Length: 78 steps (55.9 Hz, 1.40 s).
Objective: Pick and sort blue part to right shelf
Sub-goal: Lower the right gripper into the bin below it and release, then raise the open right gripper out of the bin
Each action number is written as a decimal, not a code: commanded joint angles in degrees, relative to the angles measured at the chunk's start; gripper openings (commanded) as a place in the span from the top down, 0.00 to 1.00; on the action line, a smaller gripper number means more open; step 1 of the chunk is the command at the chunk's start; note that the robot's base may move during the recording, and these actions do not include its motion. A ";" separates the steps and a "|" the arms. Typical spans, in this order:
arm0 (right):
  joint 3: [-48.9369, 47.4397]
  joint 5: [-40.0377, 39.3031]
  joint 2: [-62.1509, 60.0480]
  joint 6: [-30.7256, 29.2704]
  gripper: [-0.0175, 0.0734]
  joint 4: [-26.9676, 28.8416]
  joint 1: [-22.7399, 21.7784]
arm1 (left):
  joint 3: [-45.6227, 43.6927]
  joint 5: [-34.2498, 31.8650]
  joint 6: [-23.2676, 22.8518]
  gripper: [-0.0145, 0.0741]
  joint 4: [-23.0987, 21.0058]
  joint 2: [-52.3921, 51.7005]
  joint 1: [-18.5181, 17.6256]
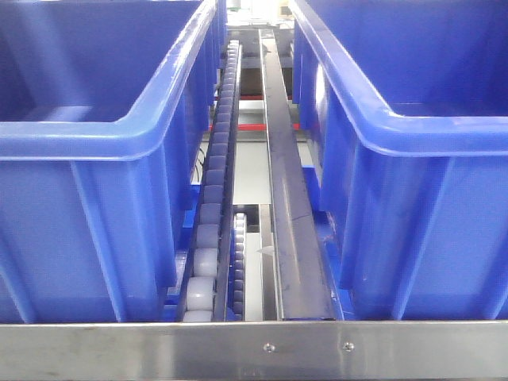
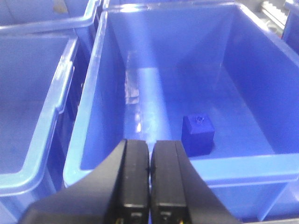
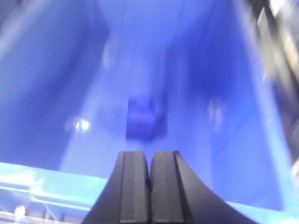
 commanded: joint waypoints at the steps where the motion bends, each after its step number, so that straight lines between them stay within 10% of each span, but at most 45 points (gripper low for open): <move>1: -1.06 -5.68 -3.31 0.05 0.76 -0.04 -0.32 | -1.11 -5.19 -0.15 0.70 0.78 -1.31 0.13; 55: -1.06 -7.89 -10.27 0.05 0.76 0.02 -0.32 | -0.08 -5.41 -0.15 0.70 0.66 -1.31 0.24; 78: -1.06 -7.95 -10.27 0.05 0.76 0.02 -0.32 | 16.71 -31.65 4.29 0.70 -10.62 -1.43 11.24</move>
